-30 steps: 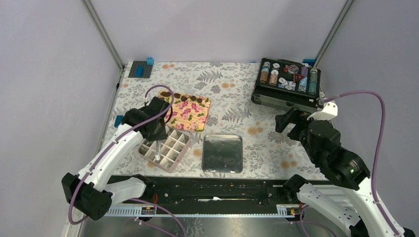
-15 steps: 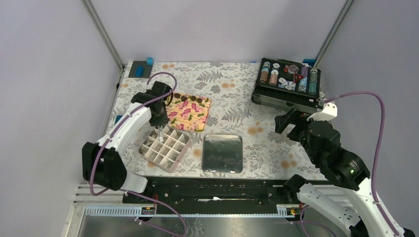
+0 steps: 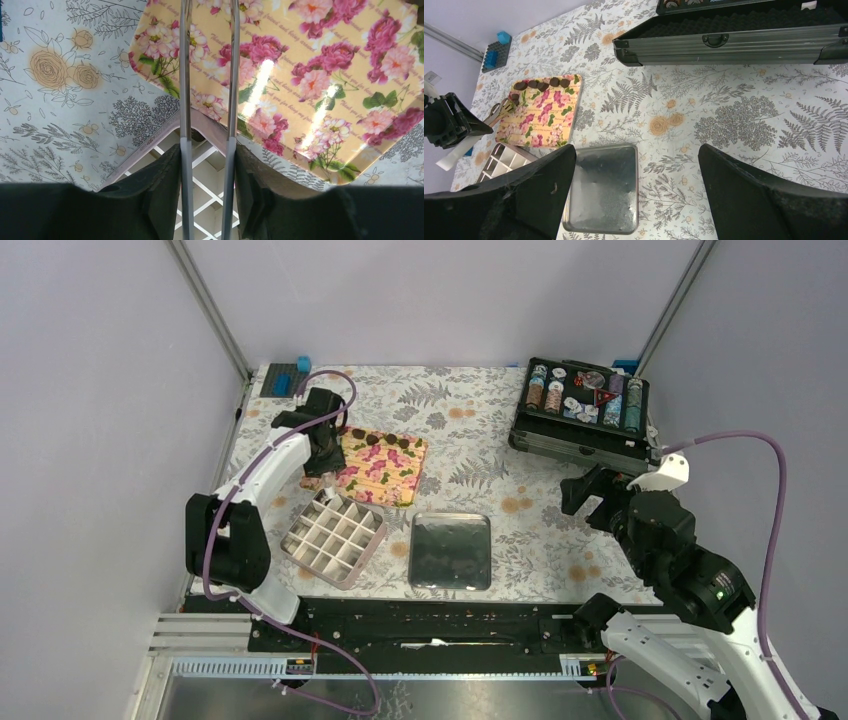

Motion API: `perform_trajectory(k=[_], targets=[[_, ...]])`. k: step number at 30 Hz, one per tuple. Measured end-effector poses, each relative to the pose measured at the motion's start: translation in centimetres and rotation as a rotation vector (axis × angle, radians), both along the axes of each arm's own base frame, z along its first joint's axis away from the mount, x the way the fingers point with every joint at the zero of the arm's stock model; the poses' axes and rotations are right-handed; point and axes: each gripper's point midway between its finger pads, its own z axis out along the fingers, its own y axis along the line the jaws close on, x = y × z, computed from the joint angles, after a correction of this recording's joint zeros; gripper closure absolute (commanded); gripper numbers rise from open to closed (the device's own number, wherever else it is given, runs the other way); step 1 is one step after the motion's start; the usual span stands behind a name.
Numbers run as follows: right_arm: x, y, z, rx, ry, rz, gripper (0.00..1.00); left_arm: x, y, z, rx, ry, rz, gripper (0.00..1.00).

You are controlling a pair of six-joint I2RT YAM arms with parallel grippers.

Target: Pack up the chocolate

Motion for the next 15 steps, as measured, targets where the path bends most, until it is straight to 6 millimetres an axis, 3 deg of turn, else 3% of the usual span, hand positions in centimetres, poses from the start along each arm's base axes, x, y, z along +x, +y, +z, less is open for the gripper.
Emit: perform_trajectory(k=[15], targets=[[-0.25,-0.16,-0.3,0.001,0.013,-0.004,0.0,0.39,0.67,0.12,-0.078,-0.013,0.037,0.6]])
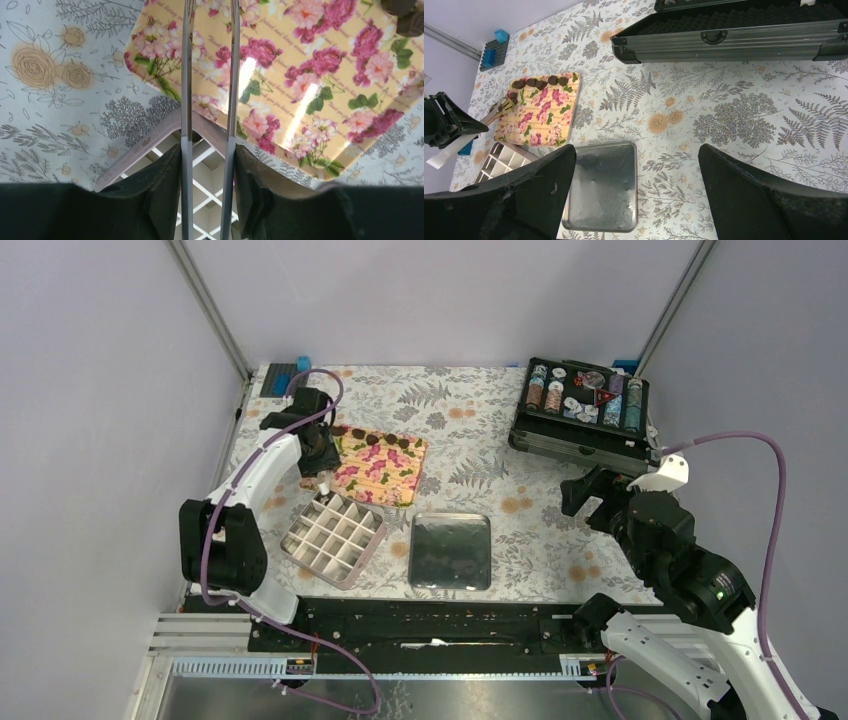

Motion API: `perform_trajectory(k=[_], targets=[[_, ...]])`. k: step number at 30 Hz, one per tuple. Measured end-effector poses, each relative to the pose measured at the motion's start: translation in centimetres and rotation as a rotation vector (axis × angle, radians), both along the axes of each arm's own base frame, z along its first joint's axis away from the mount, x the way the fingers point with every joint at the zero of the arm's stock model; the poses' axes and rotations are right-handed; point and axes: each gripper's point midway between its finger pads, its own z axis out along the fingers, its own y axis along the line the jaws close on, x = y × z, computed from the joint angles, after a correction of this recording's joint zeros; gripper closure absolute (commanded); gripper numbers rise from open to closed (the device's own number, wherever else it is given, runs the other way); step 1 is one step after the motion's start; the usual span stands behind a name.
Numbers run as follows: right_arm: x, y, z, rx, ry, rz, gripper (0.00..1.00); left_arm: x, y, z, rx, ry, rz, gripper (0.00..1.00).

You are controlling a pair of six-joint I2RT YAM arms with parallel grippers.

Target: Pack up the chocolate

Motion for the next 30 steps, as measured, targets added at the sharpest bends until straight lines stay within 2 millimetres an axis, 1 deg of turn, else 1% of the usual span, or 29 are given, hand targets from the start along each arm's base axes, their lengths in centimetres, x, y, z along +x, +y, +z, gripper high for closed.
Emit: perform_trajectory(k=[2,8,11,13,15,21,28,30], targets=[[0.0,0.0,0.0,0.0,0.001,0.0,0.0,-0.2,-0.1,0.4,-0.015,-0.009,-0.004,0.6],[0.4,0.4,-0.3,-0.011,0.016,0.003,0.0,-0.8,-0.9,2.8,-0.069,-0.078,-0.025,0.6],[0.7,0.7,-0.5,-0.018,0.026,0.008,0.0,-1.0,-0.8,3.9,-0.07,-0.113,-0.024,0.6],[0.8,0.8,-0.6,-0.022,0.03,0.01,0.0,-1.0,-0.6,4.1,-0.064,-0.12,-0.02,0.6],[0.9,0.9,-0.5,-0.02,0.027,0.011,0.0,-1.1,-0.3,4.1,-0.057,-0.116,-0.014,0.6],[1.0,1.0,-0.2,-0.011,0.016,0.011,0.0,-1.9,0.6,2.7,-0.03,-0.071,0.012,0.6],[0.9,0.9,-0.1,-0.008,0.012,0.011,0.0,-2.0,1.6,2.2,0.006,-0.056,0.037,0.6],[0.9,0.9,-0.2,-0.008,0.012,0.01,0.0,-2.1,1.7,1.7,0.009,-0.044,0.038,0.6]])
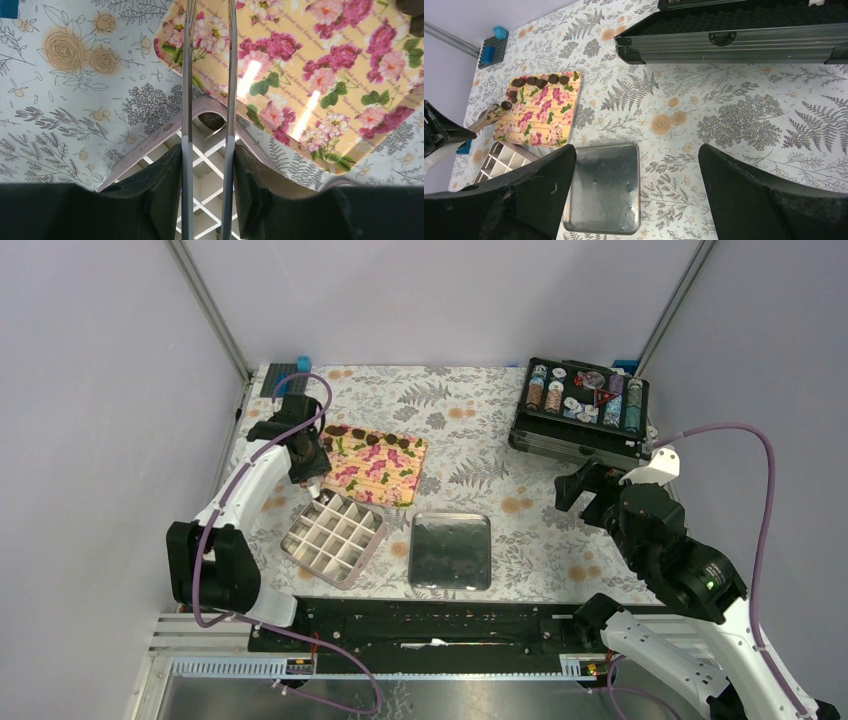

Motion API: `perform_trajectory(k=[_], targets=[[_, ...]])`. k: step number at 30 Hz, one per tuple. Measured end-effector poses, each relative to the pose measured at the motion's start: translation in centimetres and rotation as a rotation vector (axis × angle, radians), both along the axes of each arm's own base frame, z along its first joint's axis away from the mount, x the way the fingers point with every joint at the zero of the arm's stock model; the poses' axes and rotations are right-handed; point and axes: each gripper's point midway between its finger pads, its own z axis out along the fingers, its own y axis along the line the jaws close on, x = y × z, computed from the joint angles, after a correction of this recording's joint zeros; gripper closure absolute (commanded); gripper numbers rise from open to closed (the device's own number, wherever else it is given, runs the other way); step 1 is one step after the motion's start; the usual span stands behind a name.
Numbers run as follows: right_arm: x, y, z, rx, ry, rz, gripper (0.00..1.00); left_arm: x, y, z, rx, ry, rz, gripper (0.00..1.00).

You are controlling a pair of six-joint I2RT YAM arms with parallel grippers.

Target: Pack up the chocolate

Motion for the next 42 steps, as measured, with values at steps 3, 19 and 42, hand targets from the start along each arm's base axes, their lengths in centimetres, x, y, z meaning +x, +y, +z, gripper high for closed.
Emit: perform_trajectory(k=[3,19,42], targets=[[0.0,0.0,0.0,0.0,0.0,0.0,0.0,0.0,0.1,-0.7,0.002,0.021,0.002,0.59],[0.7,0.7,-0.2,-0.001,0.006,0.006,0.0,2.0,-0.2,-3.4,-0.054,0.059,0.002,0.59],[0.8,1.0,-0.8,-0.014,0.021,0.018,0.0,1.5,0.1,0.6,-0.075,-0.035,-0.024,1.0]])
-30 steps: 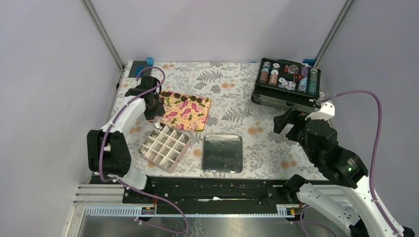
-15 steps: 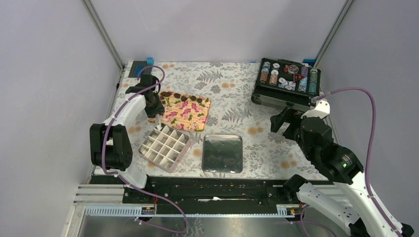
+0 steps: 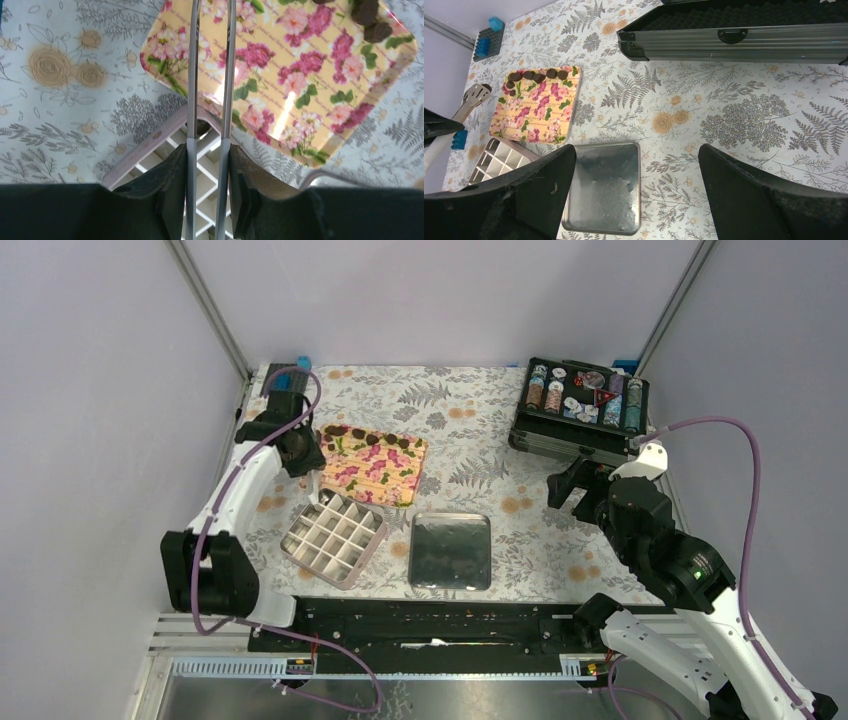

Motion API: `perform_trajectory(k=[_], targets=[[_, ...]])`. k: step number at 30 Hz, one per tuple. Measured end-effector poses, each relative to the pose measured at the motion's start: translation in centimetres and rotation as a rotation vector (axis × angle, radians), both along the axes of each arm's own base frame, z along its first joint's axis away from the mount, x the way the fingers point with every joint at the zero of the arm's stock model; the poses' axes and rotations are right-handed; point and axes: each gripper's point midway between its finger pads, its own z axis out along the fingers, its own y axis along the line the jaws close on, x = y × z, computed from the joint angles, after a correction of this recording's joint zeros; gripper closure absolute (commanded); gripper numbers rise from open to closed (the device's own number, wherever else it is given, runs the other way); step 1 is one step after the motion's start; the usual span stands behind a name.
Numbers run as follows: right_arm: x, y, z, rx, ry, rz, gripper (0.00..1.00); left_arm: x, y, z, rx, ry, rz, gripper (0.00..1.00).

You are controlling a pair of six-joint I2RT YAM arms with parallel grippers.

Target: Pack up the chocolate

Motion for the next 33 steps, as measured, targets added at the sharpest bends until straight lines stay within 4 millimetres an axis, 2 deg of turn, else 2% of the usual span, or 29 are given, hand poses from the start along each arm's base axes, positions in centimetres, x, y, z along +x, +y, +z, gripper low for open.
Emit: perform_trajectory(k=[5,9,15,18,23,28,33], targets=[[0.0,0.0,0.0,0.001,0.0,0.001,0.0,-2.6,-0.7,1.4,-0.046,-0.033,-0.025,1.0],[0.0,0.0,0.0,-0.003,-0.001,0.003,0.0,-5.7,-1.3,2.6,-0.068,-0.024,-0.055,1.0],[0.2,0.2,0.3,0.005,-0.014,0.006,0.0,-10.3,-2.4,5.7,-0.109,-0.074,-0.102,1.0],[0.5,0.8,0.3,0.012,-0.009,0.022,0.0,-12.4,-2.9,6.5,-0.123,-0.077,-0.113,1.0],[1.2,2.1,-0.1,0.013,0.012,0.054,0.0,-14.2,-3.2,6.0,-0.154,-0.058,-0.088,1.0],[1.6,2.5,-0.4,-0.002,0.021,0.064,0.0,-16.5,-3.1,5.0,-0.175,-0.003,-0.053,1.0],[2.0,3.0,-0.3,-0.004,0.015,0.077,0.0,-17.6,-3.4,4.9,-0.195,0.029,-0.062,1.0]])
